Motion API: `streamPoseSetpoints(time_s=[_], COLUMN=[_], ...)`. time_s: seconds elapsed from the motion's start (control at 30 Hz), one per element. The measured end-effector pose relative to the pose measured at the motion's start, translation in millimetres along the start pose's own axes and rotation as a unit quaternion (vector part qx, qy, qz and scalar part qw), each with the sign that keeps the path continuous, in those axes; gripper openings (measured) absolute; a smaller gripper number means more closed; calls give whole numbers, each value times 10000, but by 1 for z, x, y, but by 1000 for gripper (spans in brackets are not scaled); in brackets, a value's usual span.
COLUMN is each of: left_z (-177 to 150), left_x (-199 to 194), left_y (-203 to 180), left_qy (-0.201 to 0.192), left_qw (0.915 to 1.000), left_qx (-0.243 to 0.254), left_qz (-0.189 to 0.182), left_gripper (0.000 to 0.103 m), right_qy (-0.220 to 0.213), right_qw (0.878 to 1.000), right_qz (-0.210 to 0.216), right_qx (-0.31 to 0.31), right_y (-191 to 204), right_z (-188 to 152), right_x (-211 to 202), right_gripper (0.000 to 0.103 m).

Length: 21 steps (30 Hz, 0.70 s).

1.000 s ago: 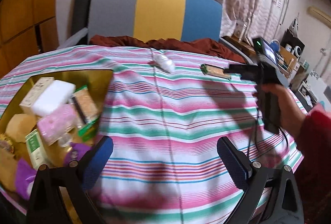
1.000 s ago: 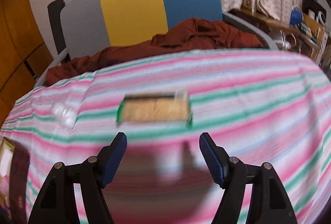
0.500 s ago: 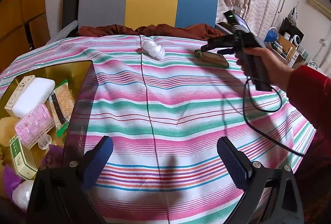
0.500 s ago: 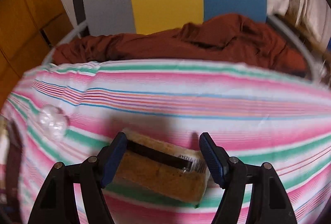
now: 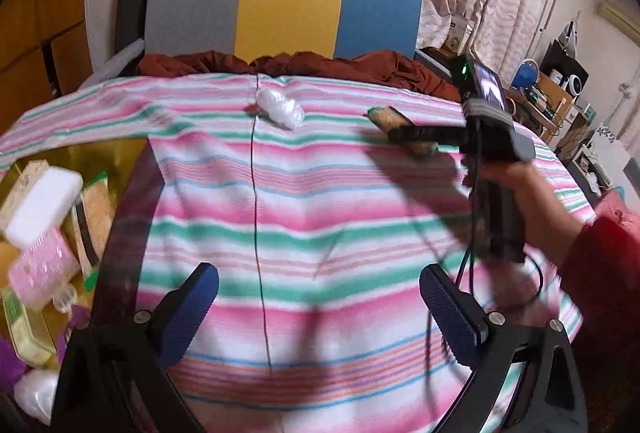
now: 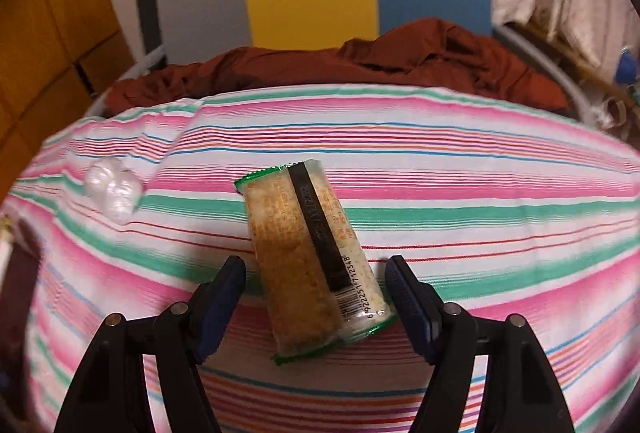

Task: Organize objects
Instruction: 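Grasp the green-edged cracker packet on the sheet with the right tool, then grasp the plastic-wrapped bundle with the left tool while the right tool holds the crackers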

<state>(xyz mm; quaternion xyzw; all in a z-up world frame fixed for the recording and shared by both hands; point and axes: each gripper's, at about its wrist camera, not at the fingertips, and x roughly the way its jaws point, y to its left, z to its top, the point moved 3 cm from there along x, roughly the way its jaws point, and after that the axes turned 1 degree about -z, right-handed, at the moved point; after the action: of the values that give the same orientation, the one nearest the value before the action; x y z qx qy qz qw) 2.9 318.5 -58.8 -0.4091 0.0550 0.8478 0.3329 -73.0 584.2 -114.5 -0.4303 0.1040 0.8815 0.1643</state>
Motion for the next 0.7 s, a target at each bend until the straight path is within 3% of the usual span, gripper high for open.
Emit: streamPoseSetpoints(time_s=[0.07, 0.37, 0.7], left_z=[8, 52, 122], left_x=[4, 39, 121], left_y=[0, 4, 28], left_qy=[3, -13, -165], left_qw=[9999, 9988, 9919], left_qx=[-51, -397, -833], left_qz=[88, 287, 944], left_gripper=[103, 103, 103], right_qy=[-80, -271, -363], right_qw=[10000, 9993, 9988], right_qz=[41, 1, -206], right_qx=[25, 263, 272], right_y=[5, 4, 6], right_z=[1, -13, -16], right_x=[-3, -14, -14], right_gripper=[50, 50, 50])
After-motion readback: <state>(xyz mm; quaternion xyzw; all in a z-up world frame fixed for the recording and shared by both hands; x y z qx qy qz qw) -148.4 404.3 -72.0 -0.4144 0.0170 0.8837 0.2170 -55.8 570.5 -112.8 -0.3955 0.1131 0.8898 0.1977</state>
